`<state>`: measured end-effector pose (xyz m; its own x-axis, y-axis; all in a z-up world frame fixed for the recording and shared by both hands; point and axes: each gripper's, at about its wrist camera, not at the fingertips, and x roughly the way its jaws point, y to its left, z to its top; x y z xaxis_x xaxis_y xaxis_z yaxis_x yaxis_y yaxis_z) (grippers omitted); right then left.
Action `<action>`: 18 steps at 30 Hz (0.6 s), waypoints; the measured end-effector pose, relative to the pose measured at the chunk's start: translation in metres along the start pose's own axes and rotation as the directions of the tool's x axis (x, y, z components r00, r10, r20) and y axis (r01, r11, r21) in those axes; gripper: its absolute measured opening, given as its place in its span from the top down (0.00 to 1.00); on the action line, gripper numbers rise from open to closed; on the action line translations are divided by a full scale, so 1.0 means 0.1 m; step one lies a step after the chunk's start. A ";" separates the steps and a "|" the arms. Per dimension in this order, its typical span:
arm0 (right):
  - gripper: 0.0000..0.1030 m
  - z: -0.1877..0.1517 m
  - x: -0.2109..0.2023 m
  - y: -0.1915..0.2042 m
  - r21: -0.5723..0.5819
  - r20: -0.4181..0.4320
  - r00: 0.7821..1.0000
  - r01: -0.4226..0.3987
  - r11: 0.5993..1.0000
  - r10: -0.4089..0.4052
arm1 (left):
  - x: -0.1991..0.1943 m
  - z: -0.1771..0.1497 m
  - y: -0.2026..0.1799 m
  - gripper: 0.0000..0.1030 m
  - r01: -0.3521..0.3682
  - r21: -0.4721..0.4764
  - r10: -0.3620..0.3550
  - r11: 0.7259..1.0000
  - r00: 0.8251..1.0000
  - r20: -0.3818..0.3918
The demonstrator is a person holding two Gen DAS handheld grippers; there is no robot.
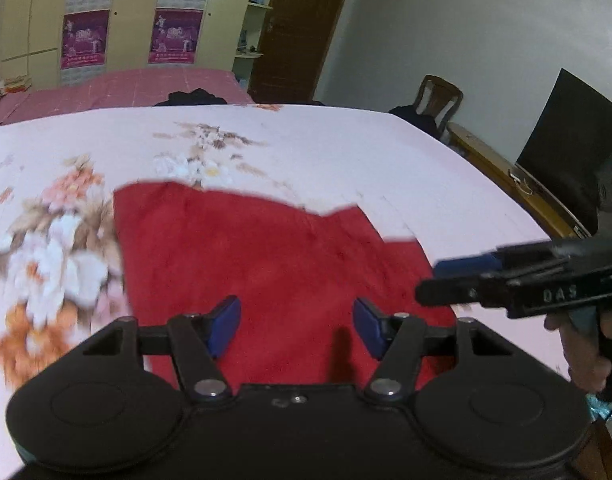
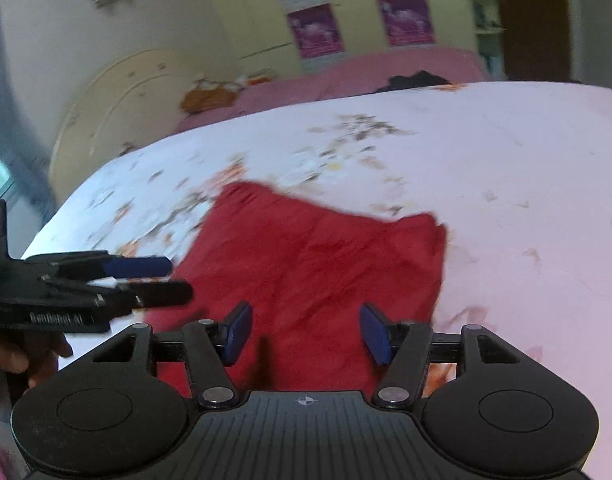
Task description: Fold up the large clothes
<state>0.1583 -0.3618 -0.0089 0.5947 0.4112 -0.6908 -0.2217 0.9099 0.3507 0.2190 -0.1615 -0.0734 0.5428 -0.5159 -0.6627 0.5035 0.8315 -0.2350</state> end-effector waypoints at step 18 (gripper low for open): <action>0.64 -0.87 0.36 0.14 -0.179 -0.135 0.989 0.041 0.983 -0.066 | -0.03 -0.87 -0.22 0.46 -0.165 -0.043 0.165 0.985 0.986 -0.020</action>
<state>0.1097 -0.3290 -0.0835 0.4981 0.3540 -0.7915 -0.3321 0.9211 0.2030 0.1479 -0.1604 -0.1277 0.6046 -0.3678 -0.7065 0.3774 0.9134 -0.1526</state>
